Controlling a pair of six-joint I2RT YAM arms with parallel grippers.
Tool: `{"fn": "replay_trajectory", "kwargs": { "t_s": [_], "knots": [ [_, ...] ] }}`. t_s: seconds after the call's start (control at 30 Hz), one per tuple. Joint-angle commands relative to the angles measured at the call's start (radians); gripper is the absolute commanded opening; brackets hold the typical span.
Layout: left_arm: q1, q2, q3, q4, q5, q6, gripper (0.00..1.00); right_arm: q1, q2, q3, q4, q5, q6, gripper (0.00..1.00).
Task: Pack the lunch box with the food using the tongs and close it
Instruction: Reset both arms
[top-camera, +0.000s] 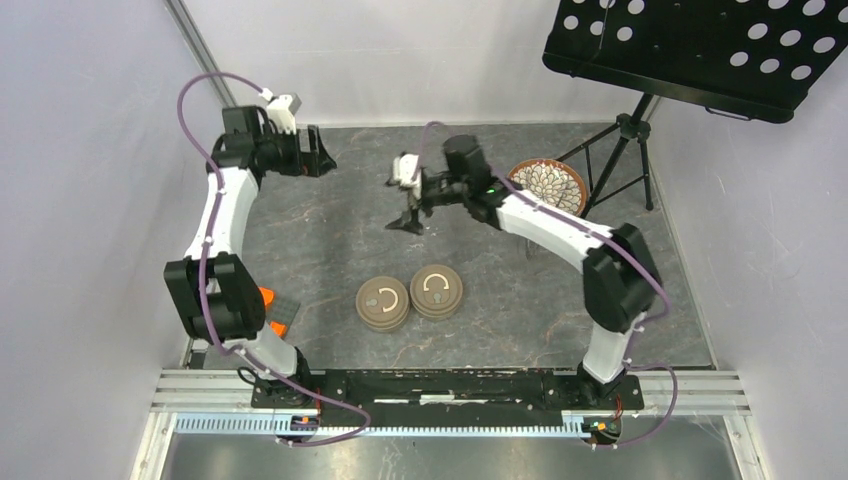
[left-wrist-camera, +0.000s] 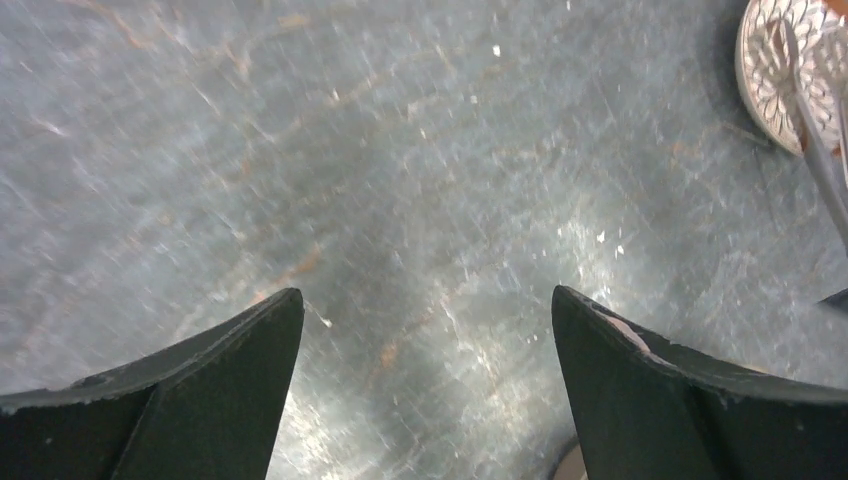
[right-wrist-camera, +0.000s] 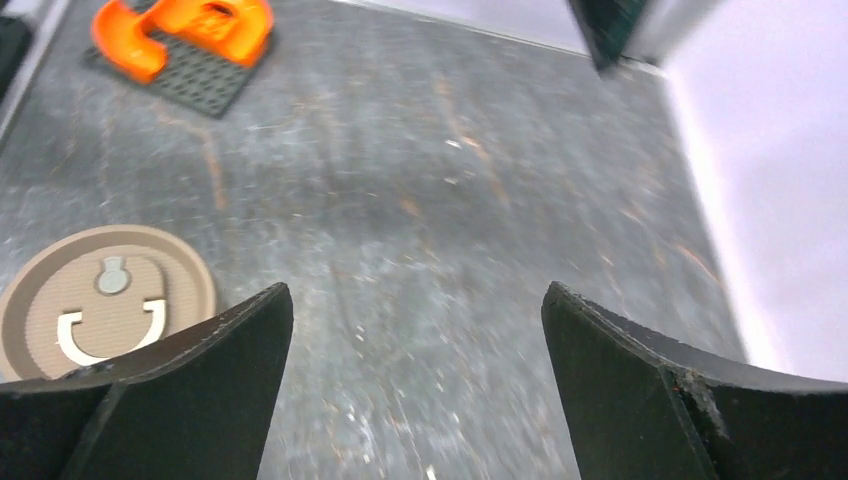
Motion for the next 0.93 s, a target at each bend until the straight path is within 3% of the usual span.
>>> {"fn": "replay_trajectory", "kwargs": {
  "t_s": [0.0,0.13,0.23,0.37,0.63,0.9],
  "knots": [
    [0.005,0.118,0.292,-0.294,-0.054,0.083,1.0,-0.1,-0.17,-0.106,0.169,0.122,0.265,0.98],
    [0.005,0.247,0.547,-0.495,-0.118,0.097,1.0,-0.192,-0.324,-0.234,0.133,0.241,0.331,0.98],
    [0.005,0.26,0.587,-0.521,-0.197,0.089,1.0,-0.259,-0.426,-0.343,0.104,0.324,0.374,0.98],
    [0.005,0.203,0.481,-0.469,-0.27,0.081,1.0,-0.373,-0.548,-0.512,0.06,0.359,0.43,0.98],
    [-0.014,0.004,0.133,-0.298,-0.305,0.094,1.0,-0.573,-0.761,-0.756,0.038,0.391,0.426,0.98],
    [-0.064,-0.094,0.031,-0.239,-0.396,0.105,1.0,-0.609,-0.856,-0.824,0.033,0.381,0.43,0.98]
  ]
}}
